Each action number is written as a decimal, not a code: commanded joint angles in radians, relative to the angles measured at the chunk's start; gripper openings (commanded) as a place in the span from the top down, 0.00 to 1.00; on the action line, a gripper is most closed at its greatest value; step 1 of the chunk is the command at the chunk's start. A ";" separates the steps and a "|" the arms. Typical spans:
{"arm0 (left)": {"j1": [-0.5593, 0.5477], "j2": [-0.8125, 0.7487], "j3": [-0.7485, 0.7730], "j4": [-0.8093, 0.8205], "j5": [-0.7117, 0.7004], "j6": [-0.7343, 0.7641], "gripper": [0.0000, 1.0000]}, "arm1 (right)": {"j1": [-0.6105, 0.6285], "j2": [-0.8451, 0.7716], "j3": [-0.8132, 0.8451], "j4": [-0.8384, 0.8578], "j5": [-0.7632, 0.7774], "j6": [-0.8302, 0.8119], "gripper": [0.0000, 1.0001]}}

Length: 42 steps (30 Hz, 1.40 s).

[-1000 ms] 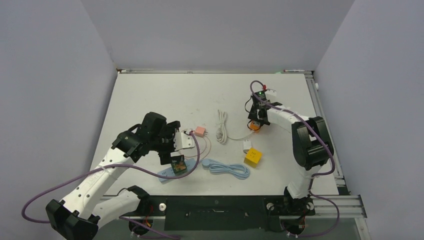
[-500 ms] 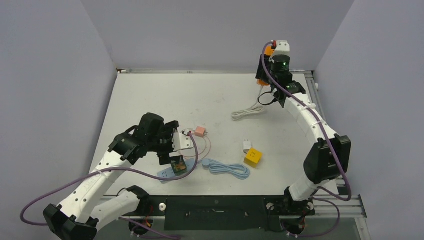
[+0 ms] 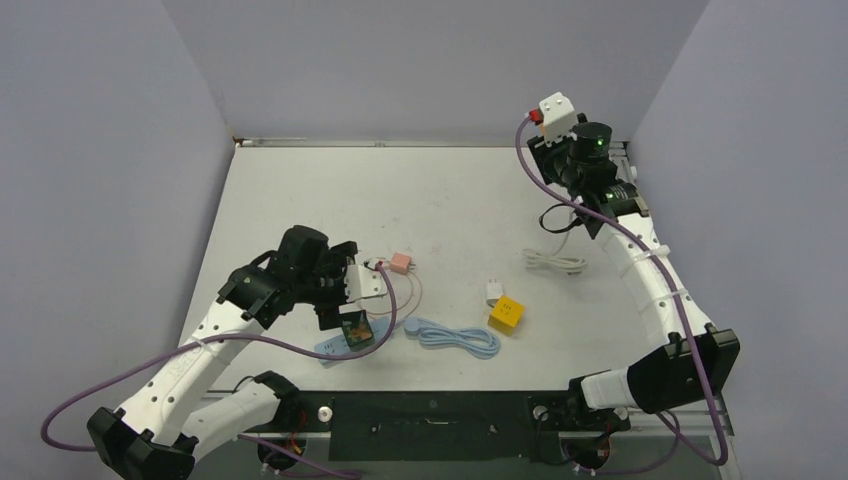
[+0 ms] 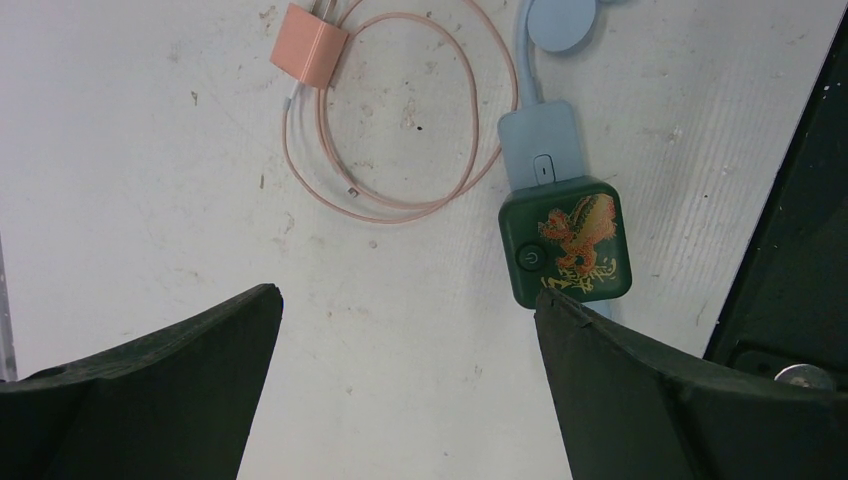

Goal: Insert the plug

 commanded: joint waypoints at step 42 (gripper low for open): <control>0.014 -0.023 0.045 0.010 -0.006 -0.022 0.04 | 0.262 0.560 -0.077 -0.096 -0.657 -0.540 0.10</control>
